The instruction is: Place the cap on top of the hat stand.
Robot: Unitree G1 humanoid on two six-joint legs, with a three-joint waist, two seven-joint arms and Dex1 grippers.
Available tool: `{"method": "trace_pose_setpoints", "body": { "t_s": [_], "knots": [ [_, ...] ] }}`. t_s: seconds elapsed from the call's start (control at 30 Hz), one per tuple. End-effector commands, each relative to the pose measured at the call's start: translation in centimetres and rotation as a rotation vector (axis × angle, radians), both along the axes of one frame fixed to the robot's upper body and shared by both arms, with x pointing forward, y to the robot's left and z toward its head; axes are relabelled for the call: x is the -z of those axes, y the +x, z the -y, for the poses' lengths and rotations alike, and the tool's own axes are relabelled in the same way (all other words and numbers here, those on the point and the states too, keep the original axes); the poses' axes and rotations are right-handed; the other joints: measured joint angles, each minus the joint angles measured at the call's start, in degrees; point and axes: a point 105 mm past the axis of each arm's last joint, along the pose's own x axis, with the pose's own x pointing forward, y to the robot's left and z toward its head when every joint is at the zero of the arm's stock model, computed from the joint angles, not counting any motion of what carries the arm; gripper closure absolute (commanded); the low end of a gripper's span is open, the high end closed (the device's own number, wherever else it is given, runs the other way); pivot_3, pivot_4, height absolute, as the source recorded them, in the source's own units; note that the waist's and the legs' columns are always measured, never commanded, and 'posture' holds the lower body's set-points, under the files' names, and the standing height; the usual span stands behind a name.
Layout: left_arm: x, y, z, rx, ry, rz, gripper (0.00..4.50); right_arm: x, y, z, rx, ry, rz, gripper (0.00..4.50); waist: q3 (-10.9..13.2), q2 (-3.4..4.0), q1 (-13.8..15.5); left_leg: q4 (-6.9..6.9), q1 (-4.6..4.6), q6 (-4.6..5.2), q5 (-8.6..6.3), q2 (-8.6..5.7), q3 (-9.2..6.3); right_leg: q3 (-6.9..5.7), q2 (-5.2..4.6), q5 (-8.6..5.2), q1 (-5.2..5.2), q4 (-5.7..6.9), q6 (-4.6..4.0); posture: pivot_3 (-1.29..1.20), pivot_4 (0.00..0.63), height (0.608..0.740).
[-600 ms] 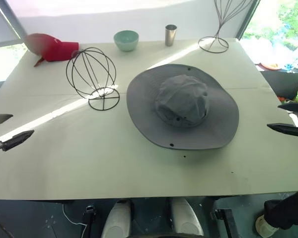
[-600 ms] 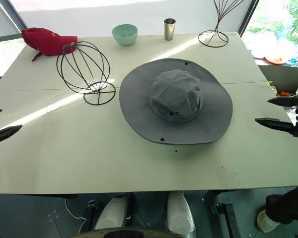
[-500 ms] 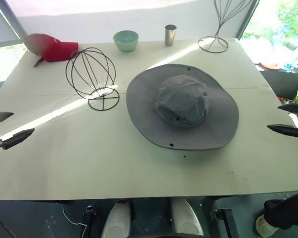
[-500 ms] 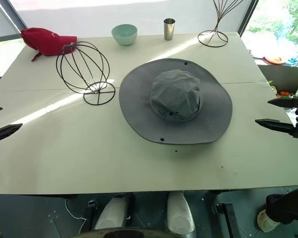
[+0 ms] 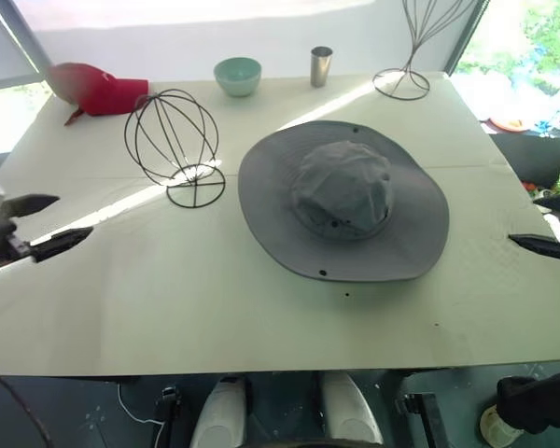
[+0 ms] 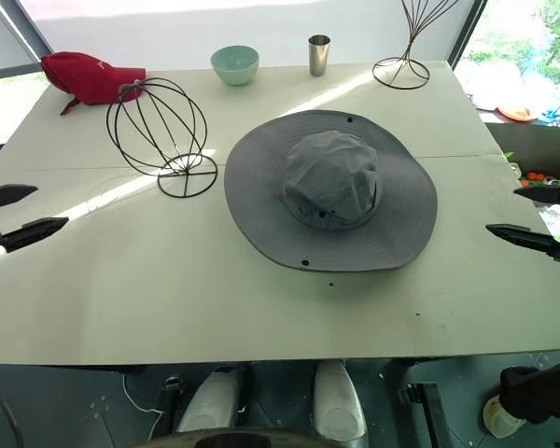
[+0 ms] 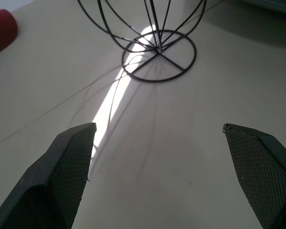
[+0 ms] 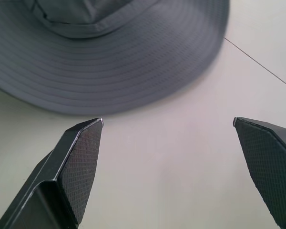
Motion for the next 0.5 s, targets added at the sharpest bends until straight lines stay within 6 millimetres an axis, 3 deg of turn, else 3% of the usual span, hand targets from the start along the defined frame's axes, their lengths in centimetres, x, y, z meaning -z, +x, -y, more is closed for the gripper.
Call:
{"method": "trace_pose_setpoints", "body": {
  "t_s": [0.03,0.23,0.3,0.5],
  "knots": [
    [-2.8,-0.6,4.0,0.188,0.006,0.024,0.05,-2.4,-0.6,-2.8,-0.106,-0.061,0.095,0.00,0.0,0.00,0.0,0.01,0.00,0.00,0.00,0.00,0.00,0.00,0.00,0.00,0.00,0.00,0.00,0.00,0.150,0.740],
    [-2.3,-1.6,9.3,0.428,0.021,-0.052,0.05,-1.5,-2.7,-8.6,-0.234,-0.243,0.118,0.00,0.0,0.00,0.0,0.00,0.01,0.00,0.00,0.00,-0.02,0.00,0.02,0.00,0.00,0.02,0.00,0.00,0.150,0.740],
    [-1.7,-2.2,11.2,0.544,0.046,-0.090,0.05,0.0,-4.1,-11.0,-0.299,-0.292,0.102,0.00,0.0,-0.03,0.1,0.02,0.00,0.00,0.00,0.00,-0.05,0.00,0.04,0.00,0.02,0.02,0.00,0.00,0.150,0.740],
    [-1.1,-2.1,13.2,0.672,0.054,-0.120,0.05,3.2,-5.4,-14.0,-0.284,-0.314,0.116,0.00,0.0,-0.20,0.4,0.17,-0.05,0.00,0.00,-0.01,-0.07,-0.01,0.05,-0.01,0.07,-0.01,0.01,0.00,0.150,0.740]
  ]
}}
